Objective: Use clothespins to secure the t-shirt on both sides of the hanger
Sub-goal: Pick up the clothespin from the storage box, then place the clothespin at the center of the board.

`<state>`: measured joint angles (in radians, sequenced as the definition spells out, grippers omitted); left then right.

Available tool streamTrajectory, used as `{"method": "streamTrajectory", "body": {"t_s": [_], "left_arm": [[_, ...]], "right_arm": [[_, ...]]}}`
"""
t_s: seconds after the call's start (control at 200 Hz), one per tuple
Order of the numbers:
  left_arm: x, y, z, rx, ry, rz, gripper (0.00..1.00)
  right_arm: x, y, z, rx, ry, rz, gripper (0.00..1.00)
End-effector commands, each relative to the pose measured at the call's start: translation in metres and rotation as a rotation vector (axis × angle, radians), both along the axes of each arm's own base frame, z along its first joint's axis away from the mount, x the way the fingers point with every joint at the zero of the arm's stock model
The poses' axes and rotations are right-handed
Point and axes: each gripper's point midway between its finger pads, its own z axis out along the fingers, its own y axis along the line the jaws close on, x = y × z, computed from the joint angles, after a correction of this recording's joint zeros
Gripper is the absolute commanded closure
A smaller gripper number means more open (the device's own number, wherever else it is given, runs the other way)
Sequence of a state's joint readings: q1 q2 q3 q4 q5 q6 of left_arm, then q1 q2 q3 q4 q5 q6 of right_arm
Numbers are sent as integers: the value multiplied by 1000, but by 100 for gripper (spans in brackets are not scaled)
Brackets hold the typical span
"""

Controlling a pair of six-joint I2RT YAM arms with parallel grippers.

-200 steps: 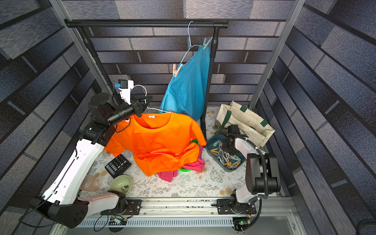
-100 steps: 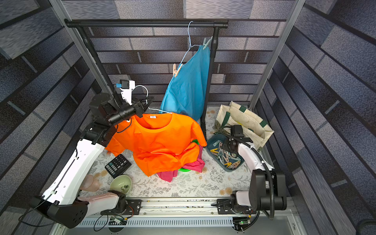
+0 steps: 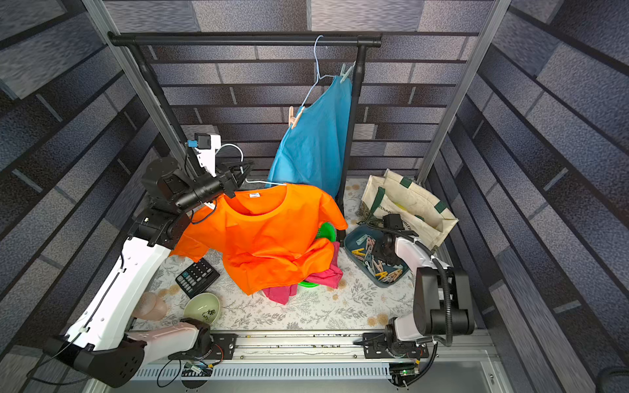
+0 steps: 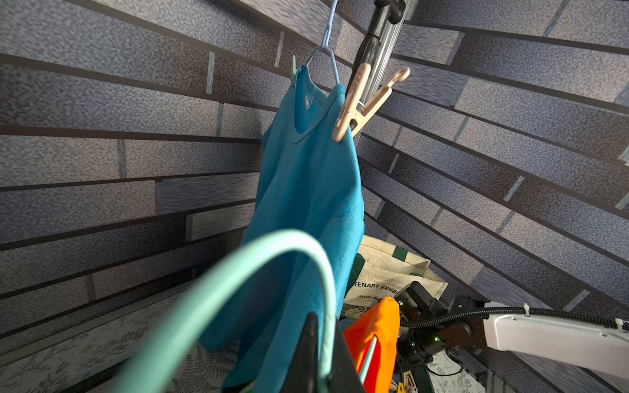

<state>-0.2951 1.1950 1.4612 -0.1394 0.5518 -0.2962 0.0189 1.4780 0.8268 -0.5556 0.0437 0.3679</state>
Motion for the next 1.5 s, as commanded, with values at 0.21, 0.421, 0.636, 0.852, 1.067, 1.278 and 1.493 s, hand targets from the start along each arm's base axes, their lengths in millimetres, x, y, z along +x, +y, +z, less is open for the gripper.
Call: {"method": "streamTrajectory", "body": {"t_s": [0.21, 0.421, 0.636, 0.852, 1.067, 1.278, 1.493], "left_arm": [[-4, -1, 10, -6, -30, -8, 93], [-4, 0, 11, -9, -31, 4, 94], [-5, 2, 11, -15, -31, 14, 94], [-4, 4, 9, -16, -25, 28, 94], [-6, 7, 12, -18, -33, 39, 93], [-7, 7, 14, -25, -31, 41, 92], [-6, 4, 13, -27, -24, 33, 89]], "right_arm": [[14, 5, -5, 40, -24, -1, 93], [0, 21, 24, 128, -79, 41, 98], [-35, 50, 53, 266, -97, 126, 100], [-91, 87, 47, 251, 61, 293, 100], [-133, 115, 34, 257, 150, 355, 100], [-163, 130, -7, 212, 282, 406, 100], [-157, 124, -12, 116, 267, 416, 66]]}}
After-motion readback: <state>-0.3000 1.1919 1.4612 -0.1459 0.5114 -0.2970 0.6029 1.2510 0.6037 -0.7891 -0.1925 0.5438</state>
